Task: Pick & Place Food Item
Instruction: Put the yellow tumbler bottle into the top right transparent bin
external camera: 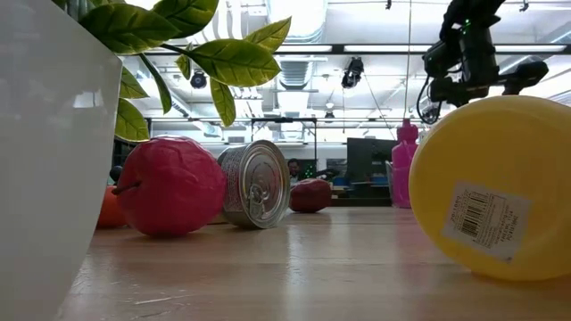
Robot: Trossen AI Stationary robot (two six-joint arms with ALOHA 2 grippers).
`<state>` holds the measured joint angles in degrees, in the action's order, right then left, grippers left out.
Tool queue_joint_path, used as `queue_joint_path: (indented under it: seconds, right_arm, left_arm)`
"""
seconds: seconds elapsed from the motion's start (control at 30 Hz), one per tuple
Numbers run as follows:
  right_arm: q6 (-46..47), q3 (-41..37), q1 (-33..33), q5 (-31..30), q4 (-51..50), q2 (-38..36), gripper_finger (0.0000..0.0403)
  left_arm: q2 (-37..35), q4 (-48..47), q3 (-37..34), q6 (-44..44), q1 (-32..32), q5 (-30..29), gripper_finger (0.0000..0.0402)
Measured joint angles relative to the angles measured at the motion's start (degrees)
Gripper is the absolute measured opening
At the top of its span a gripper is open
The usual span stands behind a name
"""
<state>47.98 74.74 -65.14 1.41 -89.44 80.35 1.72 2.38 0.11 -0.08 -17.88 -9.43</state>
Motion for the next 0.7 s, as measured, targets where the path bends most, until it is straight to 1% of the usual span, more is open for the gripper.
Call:
queue_joint_path:
  seconds: [0.13,0.37,0.57,0.7]
  right_arm:
    - [-1.10,0.41,0.00,0.40,-0.16,-0.23,0.0298]
    - [-1.73,4.15,1.28,0.59,-0.11,-2.05,0.0298]
    - [-1.73,6.47,5.31,0.79,-0.53,-5.39,0.0298]
    - [-1.72,7.53,9.59,3.55,-0.62,-9.51,0.0298]
  left_arm:
    - [0.01,0.00,0.01,0.00,0.00,0.00,0.0000]
    - [0.01,-0.01,0.01,0.00,-0.01,0.00,0.0000]
    - [0.00,-0.01,-0.01,0.00,-0.01,0.00,0.0000]
    - [0.01,-0.01,-0.01,0.00,-0.01,0.00,0.0000]
